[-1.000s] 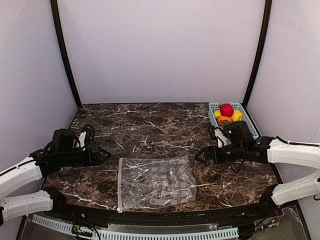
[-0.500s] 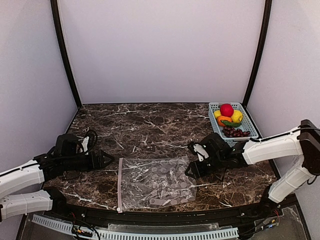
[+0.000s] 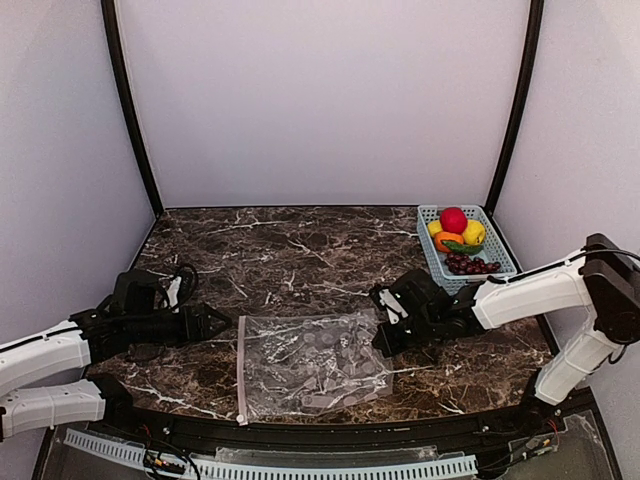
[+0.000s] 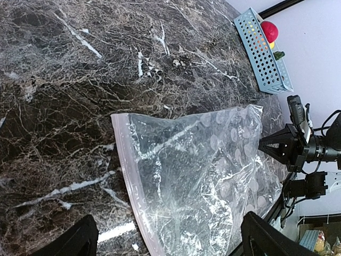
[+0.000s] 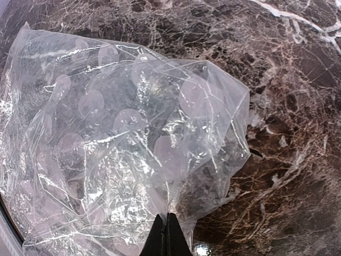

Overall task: Place the food in the zip-top bag and seal the zipper
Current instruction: Adjust the zipper food storage bag at the center of the board.

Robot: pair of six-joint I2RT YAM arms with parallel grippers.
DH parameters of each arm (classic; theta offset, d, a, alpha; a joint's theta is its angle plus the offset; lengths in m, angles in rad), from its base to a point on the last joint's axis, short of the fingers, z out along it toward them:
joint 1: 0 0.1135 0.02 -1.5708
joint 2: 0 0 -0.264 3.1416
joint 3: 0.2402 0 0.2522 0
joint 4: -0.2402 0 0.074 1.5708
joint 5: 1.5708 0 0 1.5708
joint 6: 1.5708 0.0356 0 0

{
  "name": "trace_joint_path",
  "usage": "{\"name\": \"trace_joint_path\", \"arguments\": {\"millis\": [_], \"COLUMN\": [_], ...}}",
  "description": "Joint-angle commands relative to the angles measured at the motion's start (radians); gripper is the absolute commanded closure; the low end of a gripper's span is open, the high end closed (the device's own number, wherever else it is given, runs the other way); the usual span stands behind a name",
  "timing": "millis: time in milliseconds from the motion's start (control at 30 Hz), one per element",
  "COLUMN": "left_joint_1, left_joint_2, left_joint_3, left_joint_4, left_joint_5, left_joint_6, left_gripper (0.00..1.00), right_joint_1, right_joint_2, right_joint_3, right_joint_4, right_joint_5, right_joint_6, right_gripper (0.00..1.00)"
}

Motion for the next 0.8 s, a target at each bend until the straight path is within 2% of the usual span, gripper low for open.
{"name": "trace_joint_path", "arguments": {"millis": [0,200,433,600,700,767], "left_joint_1": [-0.006,-0.022,-0.077,-0.105,-0.108,-0.108], "left_joint_2": [0.002,0.013,0.012,0.015,0.011,0.003], "left_joint_3": [-0.022,-0.018,-0.025,-0.023,-0.019,-0.02], "left_joint_4": [0.003,0.003,0.002,0.013,0.02,0.04], "left_joint_5": [0.031,0.067,0.046,0.016,0.005,0.002], "left_joint_6": [-0.005,0.002,-0.012,-0.035,-0.059,-0.076], "left_gripper": [0.06,0.06,0.06,0.06,0.06,0.06], "right_joint_1": [0.003,-0.088,-0.279,-0.34,-0.348,-0.348], "right_joint_2": [-0.028,-0.018,0.035,0.054,0.031,-0.015], "right_joint_3": [0.035,0.064,0.079,0.11,0.129,0.134], "right_joint_4": [-0.02,-0.029,0.029,0.028,-0.011,-0.037], "right_joint_5": [0.098,0.106,-0.03,-0.079,-0.066,-0.065], "right_joint_6": [-0.001,-0.091,-0.176,-0.198,-0.226,-0.265], "right_gripper": [1.0,1.0,1.0,0.99,0.69,0.55]}}
